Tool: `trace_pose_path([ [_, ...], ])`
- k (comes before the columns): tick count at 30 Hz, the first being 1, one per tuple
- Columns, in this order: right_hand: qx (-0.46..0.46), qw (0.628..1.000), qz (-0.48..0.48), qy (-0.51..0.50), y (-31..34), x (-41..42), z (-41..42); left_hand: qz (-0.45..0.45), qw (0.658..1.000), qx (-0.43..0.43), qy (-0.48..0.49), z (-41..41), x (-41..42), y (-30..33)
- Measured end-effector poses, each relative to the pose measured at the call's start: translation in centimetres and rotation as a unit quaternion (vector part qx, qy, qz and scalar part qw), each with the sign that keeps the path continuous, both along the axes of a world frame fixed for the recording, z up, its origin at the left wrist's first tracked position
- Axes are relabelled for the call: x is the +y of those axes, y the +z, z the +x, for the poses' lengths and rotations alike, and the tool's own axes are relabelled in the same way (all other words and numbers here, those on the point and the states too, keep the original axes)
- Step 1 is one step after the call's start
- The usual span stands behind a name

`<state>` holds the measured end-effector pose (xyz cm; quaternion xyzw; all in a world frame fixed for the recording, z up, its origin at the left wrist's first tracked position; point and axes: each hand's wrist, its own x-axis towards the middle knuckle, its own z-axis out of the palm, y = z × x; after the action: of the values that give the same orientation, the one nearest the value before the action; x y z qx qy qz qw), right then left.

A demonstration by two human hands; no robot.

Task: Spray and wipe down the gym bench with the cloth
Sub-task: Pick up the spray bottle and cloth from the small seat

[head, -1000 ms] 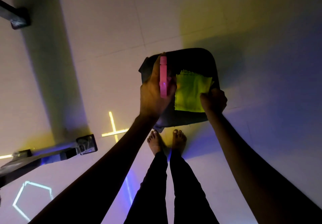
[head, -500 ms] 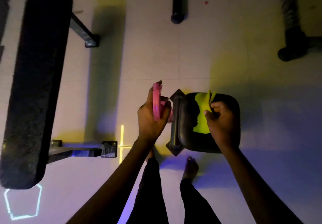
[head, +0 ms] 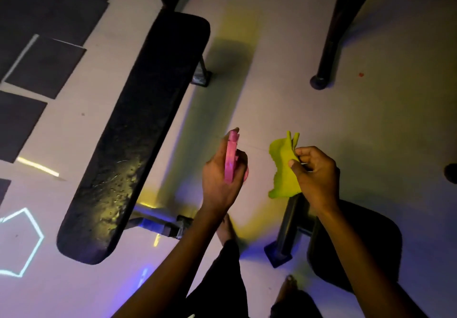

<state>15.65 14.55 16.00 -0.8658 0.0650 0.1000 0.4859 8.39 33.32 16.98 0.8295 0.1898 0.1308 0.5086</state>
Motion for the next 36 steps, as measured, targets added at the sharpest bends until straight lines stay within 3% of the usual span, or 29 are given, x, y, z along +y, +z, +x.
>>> trace_pose_path([
  [11, -0.001, 0.991, -0.007, 0.136, 1.3, 20.1, 9.1, 0.022, 0.988, -0.023, 0.148, 4.2, 18.3, 1.2],
  [19, 0.045, 0.957, 0.001, 0.288, -1.8, 34.6, 17.6, 0.020, 0.946, 0.018, 0.324, 7.1, 28.4, -1.5],
  [26, 0.084, 0.888, 0.001, 0.451, -7.0, 48.3, 22.3, 0.030, 0.898, 0.069, 0.435, 9.1, 34.5, -7.2],
  [31, 0.114, 0.866, 0.006, 0.486, -11.8, 56.0, 23.6, -0.004, 0.858, 0.081, 0.507, 10.1, 38.1, -11.5],
  [34, 0.125, 0.863, -0.043, 0.487, -16.1, 58.7, 24.9, -0.018, 0.851, 0.074, 0.519, 10.2, 39.9, -13.9],
  [36, 0.065, 0.856, -0.131, 0.497, -19.5, 59.2, 25.5, -0.027, 0.849, 0.071, 0.523, 10.1, 40.9, -15.5],
])
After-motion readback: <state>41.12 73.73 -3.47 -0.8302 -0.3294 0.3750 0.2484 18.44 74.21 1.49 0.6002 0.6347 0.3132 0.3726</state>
